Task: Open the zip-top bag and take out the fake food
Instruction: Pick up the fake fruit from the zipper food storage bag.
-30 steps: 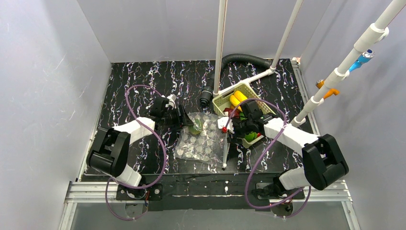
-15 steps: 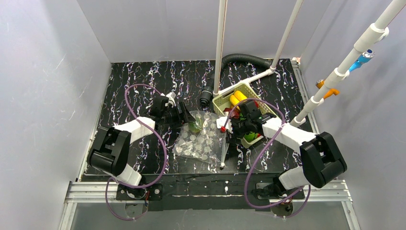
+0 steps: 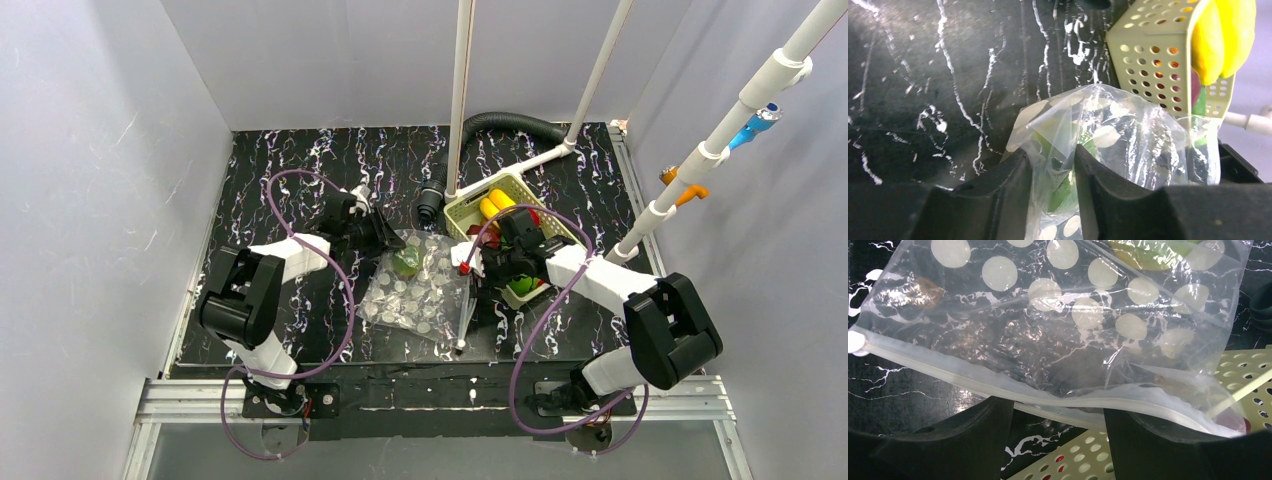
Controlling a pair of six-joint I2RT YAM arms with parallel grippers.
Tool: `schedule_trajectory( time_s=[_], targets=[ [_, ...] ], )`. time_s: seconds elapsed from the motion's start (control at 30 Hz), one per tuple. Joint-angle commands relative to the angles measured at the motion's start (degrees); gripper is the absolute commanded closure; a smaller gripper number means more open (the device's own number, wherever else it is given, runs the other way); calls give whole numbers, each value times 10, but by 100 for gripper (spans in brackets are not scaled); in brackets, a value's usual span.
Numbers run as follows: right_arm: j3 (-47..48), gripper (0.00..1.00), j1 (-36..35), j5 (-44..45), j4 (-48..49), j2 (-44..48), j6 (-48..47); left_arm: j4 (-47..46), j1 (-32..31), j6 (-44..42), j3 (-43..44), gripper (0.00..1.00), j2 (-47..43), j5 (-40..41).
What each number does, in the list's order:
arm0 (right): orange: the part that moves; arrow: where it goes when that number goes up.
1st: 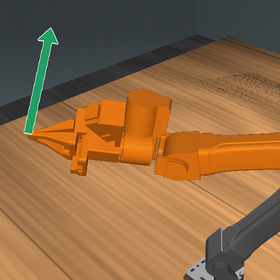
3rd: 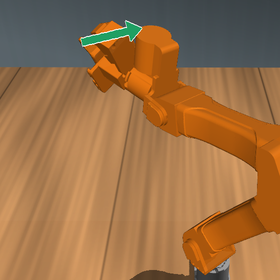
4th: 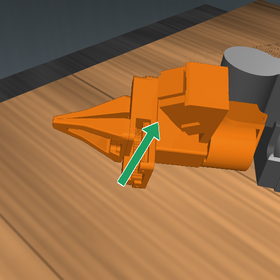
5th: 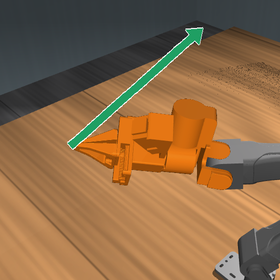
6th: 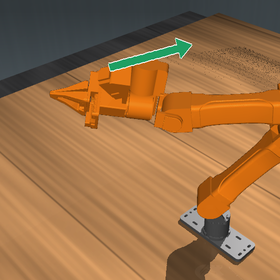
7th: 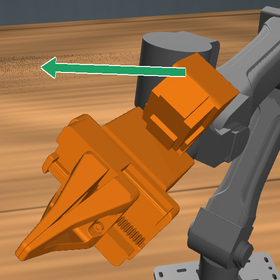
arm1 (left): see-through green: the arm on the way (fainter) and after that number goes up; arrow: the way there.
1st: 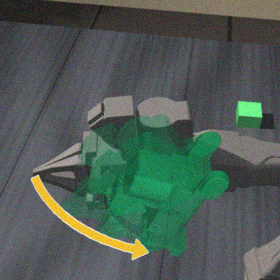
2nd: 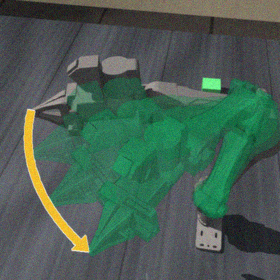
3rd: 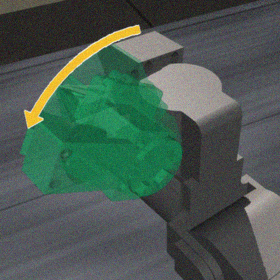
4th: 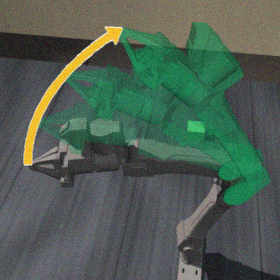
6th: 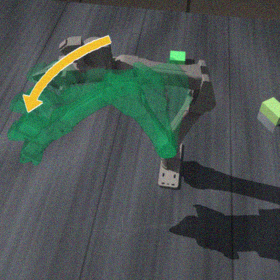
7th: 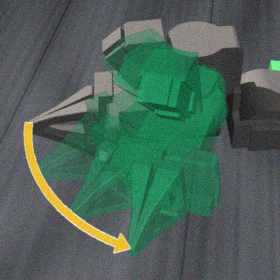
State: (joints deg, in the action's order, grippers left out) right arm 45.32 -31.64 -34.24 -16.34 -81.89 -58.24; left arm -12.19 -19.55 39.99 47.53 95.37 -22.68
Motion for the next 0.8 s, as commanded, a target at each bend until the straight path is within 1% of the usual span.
schedule_trajectory(
  time_s=[0.0,0.07,0.27,0.47,0.77],
  targets=[
    [20,28,-3,8,4,-9,10,-16,3,-3,-8,75,3,-17],
    [20,28,-6,8,4,-9,10,-30,3,3,-22,83,-2,-31],
    [22,28,-15,9,-2,-11,10,-42,1,9,-63,91,-20,-65],
    [29,27,-36,24,-2,-21,14,-58,-17,27,-100,96,-35,-85],
    [39,25,-64,45,-13,-37,17,-64,-74,48,-109,96,-42,-74]
  ],
)
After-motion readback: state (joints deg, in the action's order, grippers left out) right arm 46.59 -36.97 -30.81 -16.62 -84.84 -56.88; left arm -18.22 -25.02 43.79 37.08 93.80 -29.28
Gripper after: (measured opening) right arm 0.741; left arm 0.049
